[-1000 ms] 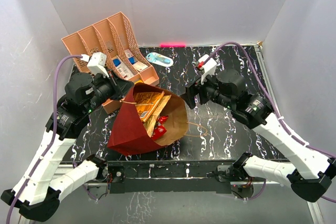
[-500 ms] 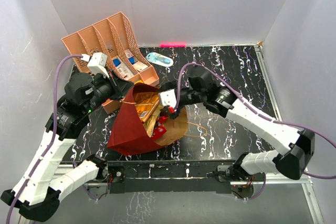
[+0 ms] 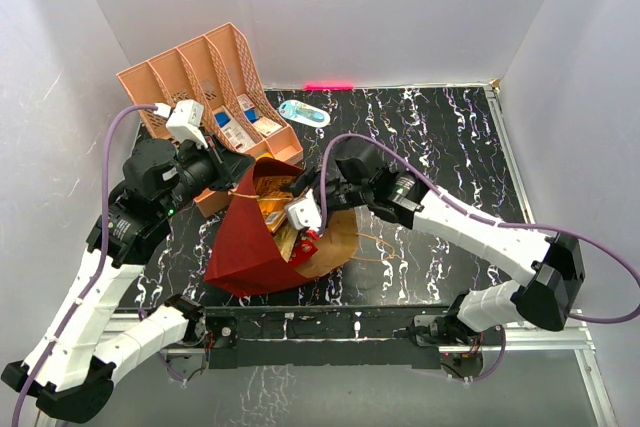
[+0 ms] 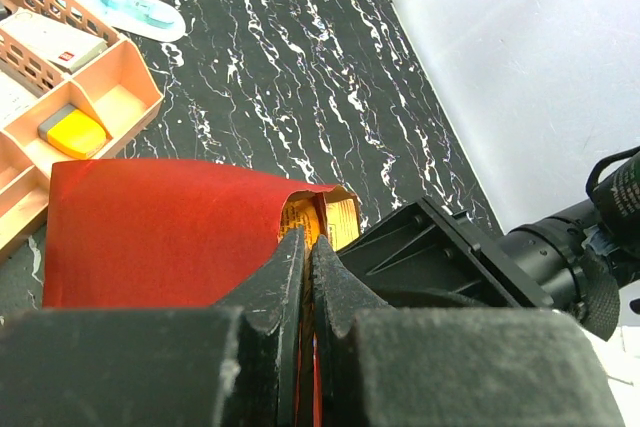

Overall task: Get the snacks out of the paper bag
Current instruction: Take out the snack from the paper bag.

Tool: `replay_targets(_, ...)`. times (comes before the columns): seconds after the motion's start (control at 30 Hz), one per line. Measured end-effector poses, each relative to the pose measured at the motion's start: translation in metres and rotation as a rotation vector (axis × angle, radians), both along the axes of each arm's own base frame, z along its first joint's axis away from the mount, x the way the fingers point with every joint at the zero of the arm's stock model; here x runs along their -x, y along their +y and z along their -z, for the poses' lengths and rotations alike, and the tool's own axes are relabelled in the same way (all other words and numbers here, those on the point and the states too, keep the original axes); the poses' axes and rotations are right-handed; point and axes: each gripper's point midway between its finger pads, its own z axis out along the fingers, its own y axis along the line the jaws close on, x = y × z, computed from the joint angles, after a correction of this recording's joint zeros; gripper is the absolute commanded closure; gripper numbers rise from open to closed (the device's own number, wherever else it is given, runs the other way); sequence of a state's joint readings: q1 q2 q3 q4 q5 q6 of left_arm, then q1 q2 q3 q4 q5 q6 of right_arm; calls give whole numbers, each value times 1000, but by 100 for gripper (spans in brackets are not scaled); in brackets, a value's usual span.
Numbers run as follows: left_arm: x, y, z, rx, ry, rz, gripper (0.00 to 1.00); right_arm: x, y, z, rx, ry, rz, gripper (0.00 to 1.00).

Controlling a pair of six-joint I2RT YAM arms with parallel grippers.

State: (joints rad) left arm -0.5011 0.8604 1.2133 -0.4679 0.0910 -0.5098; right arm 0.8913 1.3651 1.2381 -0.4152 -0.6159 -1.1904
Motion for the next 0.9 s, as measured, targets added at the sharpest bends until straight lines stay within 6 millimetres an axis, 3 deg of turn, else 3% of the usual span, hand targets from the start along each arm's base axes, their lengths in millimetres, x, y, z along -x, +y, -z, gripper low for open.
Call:
replay_targets(0.17,0,0,0,3,3,-3,100,-5,10,6,-9,-53,-5,45)
replay_targets(0.3,-1,1,1,3,4,-13,100,-17,18,28,37,-80,-5,46)
replay_targets(0.47,-3,4,2,-2,5,-34,100,-30,23,54,98,-110,-1,62)
replay_targets(0.63,-6,8,2,3,10,-63,100,-36,29,50,76,-153,-3,92)
replay_targets(0.77,-7,12,1,8,13,-96,100,-38,31,41,66,-172,-1,93)
replay_targets(0.9,-9,19,2,16,21,-143,100,-41,34,17,40,-192,5,92)
